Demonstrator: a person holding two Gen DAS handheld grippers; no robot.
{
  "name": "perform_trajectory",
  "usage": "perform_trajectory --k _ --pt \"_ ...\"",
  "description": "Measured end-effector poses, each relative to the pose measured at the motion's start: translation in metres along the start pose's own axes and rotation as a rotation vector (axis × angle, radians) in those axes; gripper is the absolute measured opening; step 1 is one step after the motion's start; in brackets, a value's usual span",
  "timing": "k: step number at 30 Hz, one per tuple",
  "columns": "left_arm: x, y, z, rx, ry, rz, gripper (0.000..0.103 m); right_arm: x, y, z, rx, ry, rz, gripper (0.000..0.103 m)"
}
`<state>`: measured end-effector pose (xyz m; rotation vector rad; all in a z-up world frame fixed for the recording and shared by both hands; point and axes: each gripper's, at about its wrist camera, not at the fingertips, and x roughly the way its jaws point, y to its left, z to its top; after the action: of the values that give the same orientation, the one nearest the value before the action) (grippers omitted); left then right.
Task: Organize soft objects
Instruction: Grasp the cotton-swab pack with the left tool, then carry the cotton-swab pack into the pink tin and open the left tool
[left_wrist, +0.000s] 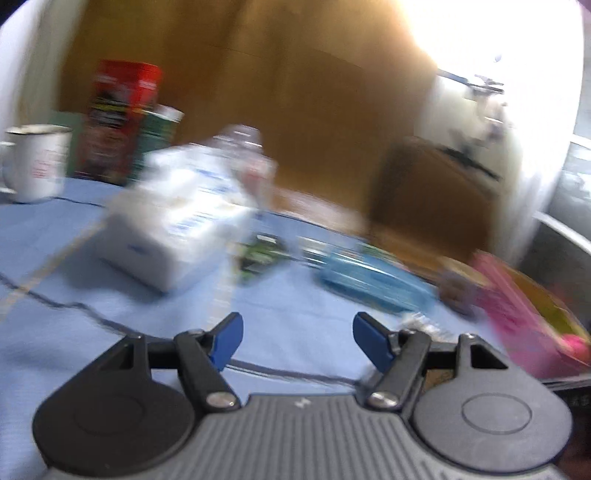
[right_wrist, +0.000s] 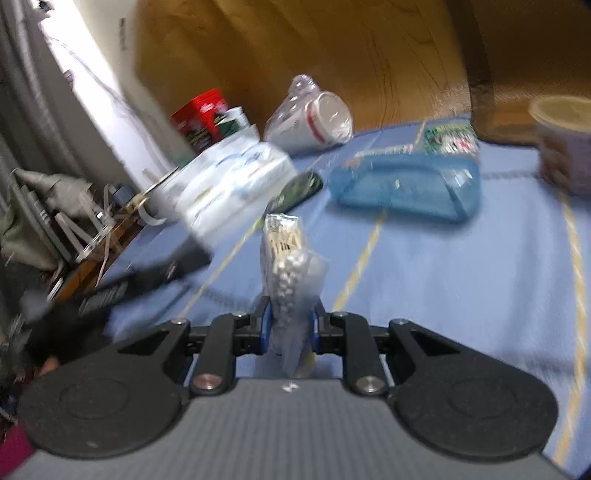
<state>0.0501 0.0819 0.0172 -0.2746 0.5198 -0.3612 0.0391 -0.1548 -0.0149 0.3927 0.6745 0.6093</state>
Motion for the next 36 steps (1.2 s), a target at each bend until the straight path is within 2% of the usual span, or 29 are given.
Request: perform_trajectory --k 1,4,6,7,11,15,20,24,28,33,36 --pt "-0.002 -0.005 -0.002 -0.001 0.008 -0.064 0.069 -0.006 0.000 -0.006 0.020 0.000 0.010 0.023" --pt "-0.001 -0.026 -0.012 -0.010 0.048 -0.249 0.085 -0.023 -0.005 -0.022 0.078 -0.002 0.054 0.023" --pt "0.005 -0.040 -0.019 0.012 0.093 -0.303 0.086 -0.032 -0.007 -0.030 0.098 -0.017 0.069 0.023" --pt "0.010 -0.047 -0.021 0.021 0.118 -0.315 0.086 -0.036 -0.007 -0.032 0.098 -0.024 0.067 0.023" --pt "0.025 -0.063 -0.029 0.004 0.210 -0.383 0.073 -0.054 -0.012 -0.040 0.090 -0.056 0.055 0.022" --pt "0.033 -0.081 -0.023 -0.012 0.227 -0.432 0.066 -0.077 -0.020 -0.041 0.096 -0.120 0.028 0.022" --pt "0.035 -0.141 0.003 0.098 0.199 -0.499 0.065 -0.115 -0.025 -0.038 0.079 -0.257 -0.007 0.022" --pt "0.048 -0.204 0.016 0.189 0.199 -0.562 0.065 -0.156 -0.033 -0.036 0.034 -0.399 -0.106 0.022" --pt "0.066 -0.263 0.011 0.256 0.231 -0.617 0.064 -0.190 -0.050 -0.040 0.033 -0.491 -0.232 0.022" --pt "0.093 -0.321 -0.007 0.308 0.291 -0.651 0.064 -0.221 -0.094 -0.047 0.100 -0.546 -0.331 0.022" --pt "0.104 -0.344 -0.018 0.347 0.307 -0.633 0.064 -0.234 -0.112 -0.051 0.117 -0.556 -0.396 0.022"
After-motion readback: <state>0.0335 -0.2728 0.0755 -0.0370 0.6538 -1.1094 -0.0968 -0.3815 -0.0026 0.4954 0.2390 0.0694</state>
